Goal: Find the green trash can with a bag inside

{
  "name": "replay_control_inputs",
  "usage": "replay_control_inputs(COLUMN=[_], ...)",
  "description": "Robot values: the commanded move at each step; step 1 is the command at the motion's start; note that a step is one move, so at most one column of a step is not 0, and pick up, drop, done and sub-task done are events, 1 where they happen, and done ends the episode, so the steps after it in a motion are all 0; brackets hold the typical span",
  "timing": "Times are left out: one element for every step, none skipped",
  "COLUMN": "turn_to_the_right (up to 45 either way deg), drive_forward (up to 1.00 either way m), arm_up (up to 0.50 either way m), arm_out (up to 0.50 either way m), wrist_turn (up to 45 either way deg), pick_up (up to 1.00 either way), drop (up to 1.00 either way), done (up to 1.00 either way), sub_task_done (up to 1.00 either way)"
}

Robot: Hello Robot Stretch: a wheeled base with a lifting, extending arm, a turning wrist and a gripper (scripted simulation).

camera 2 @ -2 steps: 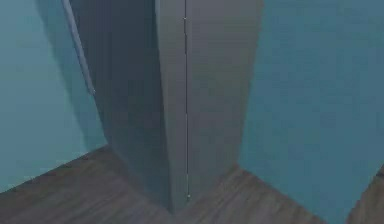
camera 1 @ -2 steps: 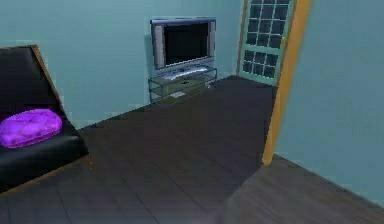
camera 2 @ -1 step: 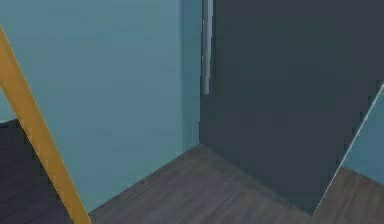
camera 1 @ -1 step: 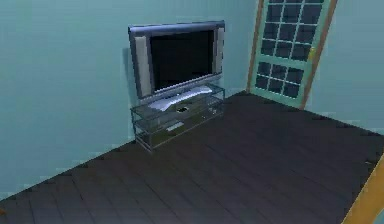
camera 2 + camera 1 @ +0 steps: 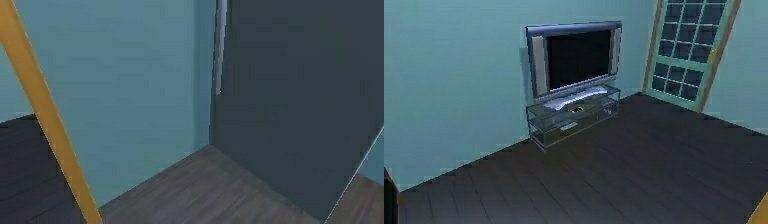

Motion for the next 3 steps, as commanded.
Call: replay_control_inputs(turn_to_the_right=[0.0, 45.0, 0.0], drive_forward=[0.6, 0.0, 1.0], arm_up=[0.0, 0.0, 0.0], arm_out=[0.0, 0.0, 0.0], wrist_turn=[0.0, 0.0, 0.0], pick_up=[0.0, 0.0, 0.0], drop=[0.0, 0.0, 0.0], done=[0.0, 0.0, 0.0], sub_task_done=[0.0, 0.0, 0.0])
